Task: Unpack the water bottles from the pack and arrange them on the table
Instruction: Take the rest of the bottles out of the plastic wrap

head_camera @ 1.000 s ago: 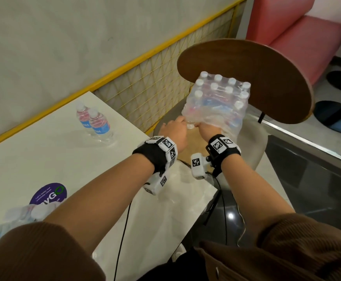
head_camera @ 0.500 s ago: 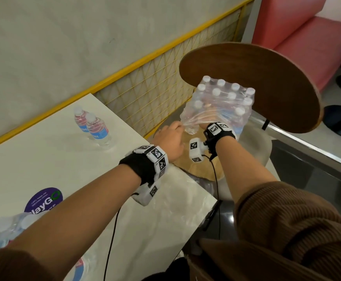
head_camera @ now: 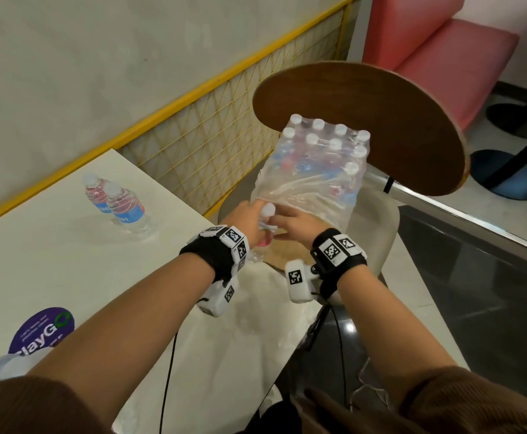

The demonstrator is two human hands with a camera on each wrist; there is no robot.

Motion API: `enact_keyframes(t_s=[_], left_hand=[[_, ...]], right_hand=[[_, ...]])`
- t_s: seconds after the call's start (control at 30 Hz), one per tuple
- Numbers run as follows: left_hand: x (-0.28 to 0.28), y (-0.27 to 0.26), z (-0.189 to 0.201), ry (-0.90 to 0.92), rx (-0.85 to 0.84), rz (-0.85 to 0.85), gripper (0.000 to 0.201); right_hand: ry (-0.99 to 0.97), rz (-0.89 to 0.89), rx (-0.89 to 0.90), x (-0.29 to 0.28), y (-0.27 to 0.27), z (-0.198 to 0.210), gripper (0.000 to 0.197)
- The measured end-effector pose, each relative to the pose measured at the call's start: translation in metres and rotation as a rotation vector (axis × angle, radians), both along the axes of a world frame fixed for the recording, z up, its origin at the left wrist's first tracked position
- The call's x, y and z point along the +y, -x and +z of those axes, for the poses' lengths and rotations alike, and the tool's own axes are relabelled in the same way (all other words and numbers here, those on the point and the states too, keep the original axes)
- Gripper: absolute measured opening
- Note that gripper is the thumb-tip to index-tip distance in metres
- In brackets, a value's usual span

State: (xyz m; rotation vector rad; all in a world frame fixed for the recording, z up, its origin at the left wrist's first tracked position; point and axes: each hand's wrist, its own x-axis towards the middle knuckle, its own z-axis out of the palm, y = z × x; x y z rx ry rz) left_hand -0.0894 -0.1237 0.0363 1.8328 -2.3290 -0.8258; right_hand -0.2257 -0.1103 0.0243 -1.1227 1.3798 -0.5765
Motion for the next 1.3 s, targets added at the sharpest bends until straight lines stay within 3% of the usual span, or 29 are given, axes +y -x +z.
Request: enact_keyframes(t_s=[0.07,0.13,0.27,0.37,0.47,0.6,0.83,0.93,1.0,1.1,1.23,1.3], left_hand=[[-0.004,0.001,-0.001,-0.003,0.006,-0.002,0.058],[-0.006,0.001,-0.001,-0.012,-0.008,-0.010,0.057],[-0.004,0.000,-0.001,-0.016,0.005,-0.023,0.062],[-0.003,-0.004,0.002,-0.019,0.009,-0.041,0.062],[-0.001,-0.010,0.005,-0.022,0.021,-0.046,0.061],[0.003,-0.017,0.005,-0.041,0.043,-0.053,0.051],[0.007,-0.020,0.005,-0.116,0.036,-0.023,0.051],[0.006,-0.020,0.008,-0.167,0.071,0.003,0.055],[0.005,-0.025,0.013,-0.169,0.104,-0.004,0.055],[0.004,-0.041,0.021,-0.189,0.118,0.001,0.053],[0.009,-0.066,0.032,-0.240,0.205,0.095,0.054],[0.013,-0.079,0.037,-0.257,0.222,0.128,0.054]], right_hand=[[0.008,-0.087,0.127,-0.008,0.016,0.005,0.043],[0.074,-0.119,0.429,-0.015,0.032,0.008,0.042],[0.100,0.133,1.036,0.006,0.046,0.010,0.071],[0.050,0.423,1.152,0.011,0.036,0.001,0.054],[0.018,0.435,1.151,0.001,0.028,0.006,0.039],[0.033,0.468,1.201,-0.010,0.028,0.006,0.050],[-0.112,0.231,1.114,-0.021,0.050,0.012,0.053],[-0.043,0.177,1.103,-0.003,0.052,0.008,0.058],[0.019,0.036,0.969,0.006,0.049,0.002,0.054],[0.051,-0.343,0.565,0.014,0.033,0.002,0.037],[0.124,-0.164,0.267,0.033,0.011,-0.007,0.030],[0.143,-0.023,0.066,0.049,-0.008,-0.002,0.044]])
